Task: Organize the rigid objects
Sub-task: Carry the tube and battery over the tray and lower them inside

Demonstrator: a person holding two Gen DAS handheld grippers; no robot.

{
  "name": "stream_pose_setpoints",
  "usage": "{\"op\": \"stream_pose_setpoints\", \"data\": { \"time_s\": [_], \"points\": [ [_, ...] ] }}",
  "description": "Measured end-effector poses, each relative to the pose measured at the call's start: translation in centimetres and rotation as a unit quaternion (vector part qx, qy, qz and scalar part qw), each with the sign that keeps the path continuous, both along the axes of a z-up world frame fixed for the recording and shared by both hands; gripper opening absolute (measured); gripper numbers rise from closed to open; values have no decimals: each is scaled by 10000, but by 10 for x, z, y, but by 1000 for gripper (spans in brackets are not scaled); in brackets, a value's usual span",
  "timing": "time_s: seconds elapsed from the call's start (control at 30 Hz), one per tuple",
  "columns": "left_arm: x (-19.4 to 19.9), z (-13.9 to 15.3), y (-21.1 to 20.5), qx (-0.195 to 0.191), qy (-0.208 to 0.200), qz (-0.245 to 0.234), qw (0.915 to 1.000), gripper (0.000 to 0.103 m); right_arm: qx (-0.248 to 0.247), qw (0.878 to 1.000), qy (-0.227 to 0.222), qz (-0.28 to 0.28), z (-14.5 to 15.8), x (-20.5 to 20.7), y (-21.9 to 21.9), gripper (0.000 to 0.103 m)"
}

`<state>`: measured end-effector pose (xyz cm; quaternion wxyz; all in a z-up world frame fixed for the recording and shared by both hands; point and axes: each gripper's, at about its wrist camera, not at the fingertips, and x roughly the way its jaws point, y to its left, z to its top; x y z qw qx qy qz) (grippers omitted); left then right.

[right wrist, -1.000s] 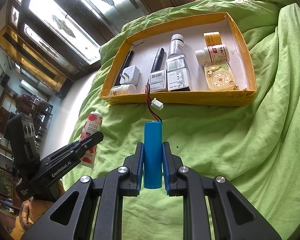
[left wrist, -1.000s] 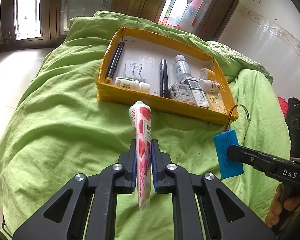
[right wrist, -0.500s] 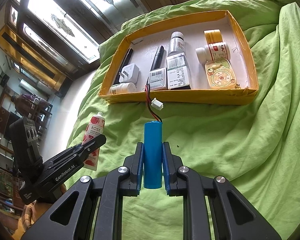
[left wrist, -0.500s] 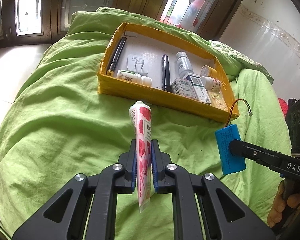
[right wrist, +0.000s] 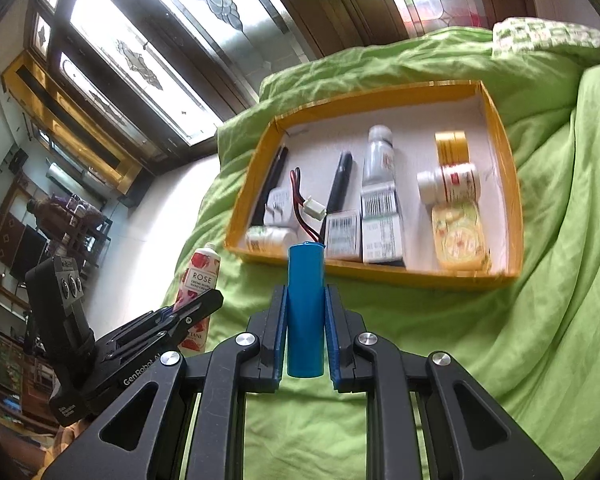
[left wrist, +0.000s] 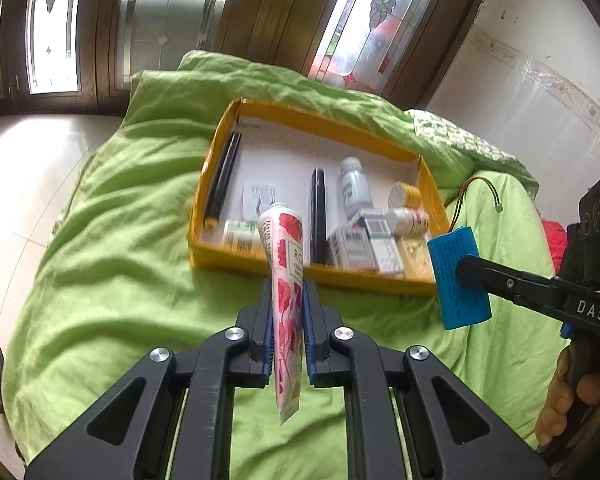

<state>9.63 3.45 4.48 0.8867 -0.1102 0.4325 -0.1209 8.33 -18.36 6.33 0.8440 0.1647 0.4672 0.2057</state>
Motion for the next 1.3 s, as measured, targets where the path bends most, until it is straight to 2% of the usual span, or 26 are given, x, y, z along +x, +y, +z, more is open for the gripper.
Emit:
{"op": "stream_pose_setpoints", "data": {
  "time_s": [0.17,0.33,0.67,1.03,1.3],
  "points": [
    [31,18,-8,23,-146,-17,9999,10,128,9997,-130,-181,11,23,-10,16],
    [63,20,-18,51,-138,-62,9999,10,297,9989,-138,-325,14,49,-16,16],
    [116,0,-19,41,116,6,9999,10,432,9982,69,-421,0,94,-16,16],
    [152,-18,-15,1,312,20,9995,10,476,9979,265,-359,-20,136,-5,16],
    [173,-32,-15,110,434,23,9990,10,538,9972,428,-286,-34,176,11,16]
  ]
}}
